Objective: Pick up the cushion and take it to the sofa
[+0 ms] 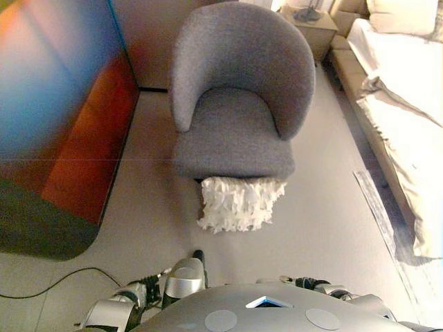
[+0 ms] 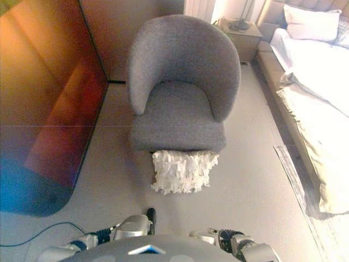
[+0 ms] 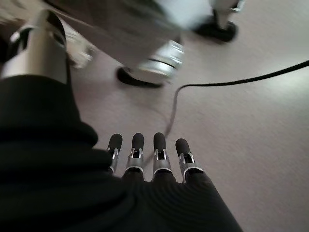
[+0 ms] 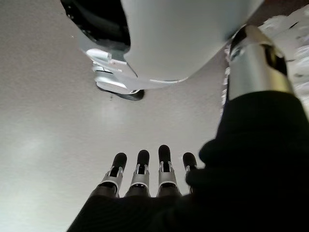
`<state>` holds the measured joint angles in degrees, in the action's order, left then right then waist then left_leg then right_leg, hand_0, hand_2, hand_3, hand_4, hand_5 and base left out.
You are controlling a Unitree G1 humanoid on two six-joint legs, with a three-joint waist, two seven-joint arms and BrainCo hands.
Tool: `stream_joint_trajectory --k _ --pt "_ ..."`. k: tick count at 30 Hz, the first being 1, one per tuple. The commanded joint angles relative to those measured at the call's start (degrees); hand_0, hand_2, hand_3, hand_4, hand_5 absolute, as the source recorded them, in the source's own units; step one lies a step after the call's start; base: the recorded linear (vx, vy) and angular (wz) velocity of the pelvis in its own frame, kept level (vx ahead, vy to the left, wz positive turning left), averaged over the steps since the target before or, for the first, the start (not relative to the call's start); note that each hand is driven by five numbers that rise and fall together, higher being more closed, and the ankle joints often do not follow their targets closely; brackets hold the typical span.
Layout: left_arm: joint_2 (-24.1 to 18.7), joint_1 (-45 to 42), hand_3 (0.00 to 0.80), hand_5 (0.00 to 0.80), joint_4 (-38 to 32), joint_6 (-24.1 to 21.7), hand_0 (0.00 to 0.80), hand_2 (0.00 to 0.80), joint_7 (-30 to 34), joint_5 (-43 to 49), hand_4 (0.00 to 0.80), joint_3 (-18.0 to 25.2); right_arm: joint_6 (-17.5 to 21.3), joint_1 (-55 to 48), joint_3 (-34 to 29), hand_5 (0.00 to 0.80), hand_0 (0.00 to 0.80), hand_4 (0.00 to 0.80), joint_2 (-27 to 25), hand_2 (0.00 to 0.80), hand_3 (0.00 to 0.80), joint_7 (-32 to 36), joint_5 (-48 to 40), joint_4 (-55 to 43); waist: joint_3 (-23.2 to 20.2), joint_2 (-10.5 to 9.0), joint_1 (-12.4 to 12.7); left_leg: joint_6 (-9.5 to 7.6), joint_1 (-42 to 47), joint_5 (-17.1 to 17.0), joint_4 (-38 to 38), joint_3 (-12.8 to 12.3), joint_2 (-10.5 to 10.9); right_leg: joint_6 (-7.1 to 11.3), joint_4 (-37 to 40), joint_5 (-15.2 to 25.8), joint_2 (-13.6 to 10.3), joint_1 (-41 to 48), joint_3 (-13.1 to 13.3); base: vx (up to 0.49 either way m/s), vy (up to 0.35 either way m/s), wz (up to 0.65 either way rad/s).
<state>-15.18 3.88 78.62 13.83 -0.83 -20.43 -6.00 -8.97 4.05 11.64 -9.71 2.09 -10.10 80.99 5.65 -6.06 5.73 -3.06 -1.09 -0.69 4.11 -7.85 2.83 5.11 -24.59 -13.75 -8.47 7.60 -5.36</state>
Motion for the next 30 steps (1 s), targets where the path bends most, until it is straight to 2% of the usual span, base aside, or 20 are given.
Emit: stream_joint_trajectory --k 1,2,4,6,7,9,11,14,17,19,25,29,30 --pt "0.1 -0.4 0.000 0.000 0.8 0.8 0.000 0.000 0.2 3.5 0.000 -1.7 2.1 1.0 -0.8 0.000 0.000 0.000 -2.3 0.000 0.000 0.0 -0.2 -3.9 -1.7 1.75 0.2 -1.31 -7.0 0.8 0.6 1.3 0.0 2.99 -6.8 14.8 1.5 1.8 -2.6 0.405 0.058 0.05" --pt "-0.1 0.2 0.000 0.000 0.7 0.9 0.000 0.000 0.2 3.6 0.000 -2.0 2.2 1.7 -0.6 0.000 0.000 0.000 -2.3 0.000 0.000 -0.1 -0.9 -4.4 -1.7 2.64 -0.1 -1.47 -6.0 0.3 -0.3 0.9 -1.0 2.22 -5.1 14.1 2.3 -0.8 -3.3 0.385 0.030 -0.01" --pt "-0.6 1.4 0.000 0.000 0.6 1.4 0.000 0.000 1.2 4.0 0.000 -2.8 2.4 2.5 0.3 0.000 0.000 0.000 -2.5 0.000 0.000 0.0 -0.9 -5.1 -1.0 3.02 -0.9 -0.79 -3.4 1.0 -1.5 0.5 -1.0 1.82 -0.3 10.2 2.6 -4.1 -6.3 0.304 -0.011 0.00" --pt "-0.6 3.0 0.000 0.000 0.3 2.0 0.000 0.000 0.8 2.8 0.000 -2.8 2.5 3.4 1.5 0.000 0.000 0.000 -2.7 0.000 0.000 0.1 -0.1 -6.2 0.1 4.59 -1.0 0.34 -0.1 0.9 -3.5 0.3 -2.2 0.75 3.0 10.4 0.3 -8.8 -11.0 0.178 -0.029 -0.04" --pt "-0.6 3.6 0.000 0.000 0.0 2.3 0.000 0.000 0.4 2.2 0.000 -3.0 2.6 3.7 2.2 0.000 0.000 0.000 -2.9 0.000 0.000 -0.1 -0.5 -6.9 0.9 5.34 -1.3 0.78 1.3 1.0 -4.5 0.3 -2.7 0.37 4.6 11.2 -0.7 -11.4 -12.2 0.099 -0.060 -0.19" --pt "-0.6 4.2 0.000 0.000 0.0 2.5 0.000 0.000 0.1 2.4 0.000 -3.2 2.9 3.8 2.9 0.000 0.000 0.000 -3.2 0.000 0.000 -0.5 -1.0 -8.0 1.9 6.00 -2.2 1.25 1.8 1.3 -5.0 -0.3 -3.6 0.01 10.0 14.0 -1.5 -13.6 -11.8 0.058 -0.108 -0.20" --pt "-0.4 4.0 0.000 0.000 0.1 1.6 0.000 0.000 -0.5 2.2 0.000 -3.6 2.9 3.7 2.9 0.000 0.000 0.000 -3.3 0.000 0.000 -1.0 -2.0 -8.4 2.3 5.99 -3.5 1.73 2.3 2.0 -5.0 -0.1 -3.9 0.73 14.8 16.6 -2.2 -14.6 -8.3 0.077 -0.114 0.06" --pt "0.2 3.3 0.000 0.000 0.1 -0.3 0.000 0.000 -2.0 -1.0 0.000 -3.4 2.1 3.0 2.5 0.000 0.000 0.000 -3.2 0.000 0.000 -0.4 0.0 -7.6 2.3 5.83 -4.4 2.17 2.8 2.2 -5.3 0.2 -4.8 1.23 19.4 15.4 -1.4 -12.2 -6.0 0.116 -0.098 0.19" --pt "1.0 1.9 0.000 0.000 0.1 -0.6 0.000 0.000 -2.1 -0.3 0.000 -2.2 2.2 1.5 2.2 0.000 0.000 0.000 -3.4 0.000 0.000 0.3 0.9 -6.1 1.5 5.22 -4.1 3.00 3.9 1.8 -5.6 1.0 -5.4 0.76 23.0 15.1 -0.4 -7.6 -6.3 0.165 -0.120 0.24" --pt "1.4 1.4 0.000 0.000 0.9 -0.6 0.000 0.000 -2.3 0.7 0.000 -1.7 2.9 1.2 1.9 0.000 0.000 0.000 -3.6 0.000 0.000 0.2 1.0 -5.4 0.9 4.89 -3.4 3.72 4.5 1.5 -6.0 1.4 -5.9 0.44 24.9 15.0 -0.1 -5.3 -7.4 0.153 -0.119 0.19" --pt "2.4 0.8 0.000 0.000 1.7 -1.4 0.000 0.000 -4.4 0.8 0.000 -1.8 3.3 2.4 2.7 0.000 0.000 0.000 -4.0 0.000 0.000 -0.2 1.1 -4.3 0.6 4.94 -2.3 5.13 4.7 0.9 -6.1 1.9 -7.3 -0.91 26.2 13.6 1.0 -2.7 -9.2 0.116 -0.070 0.12" --pt "2.9 4.4 0.000 0.000 0.2 -4.1 0.000 0.000 -7.9 -1.7 0.000 -3.2 4.6 5.3 4.8 0.000 0.000 0.000 -4.4 0.000 0.000 -3.2 -1.3 -6.1 3.4 5.50 -2.5 5.97 -2.3 1.0 -1.0 0.6 -8.2 -1.69 23.6 12.9 0.3 -7.8 -10.1 -0.145 -0.010 0.08" --pt "2.9 7.1 0.000 0.000 -0.8 -6.7 0.000 0.000 -9.0 -2.6 0.000 -4.3 6.1 8.0 6.0 0.000 0.000 0.000 -4.8 0.000 0.000 -6.2 -2.8 -7.4 6.4 5.95 -3.0 6.43 -7.0 0.9 2.1 0.1 -8.4 -2.04 21.9 12.9 -0.3 -11.8 -10.3 -0.498 0.005 0.16"
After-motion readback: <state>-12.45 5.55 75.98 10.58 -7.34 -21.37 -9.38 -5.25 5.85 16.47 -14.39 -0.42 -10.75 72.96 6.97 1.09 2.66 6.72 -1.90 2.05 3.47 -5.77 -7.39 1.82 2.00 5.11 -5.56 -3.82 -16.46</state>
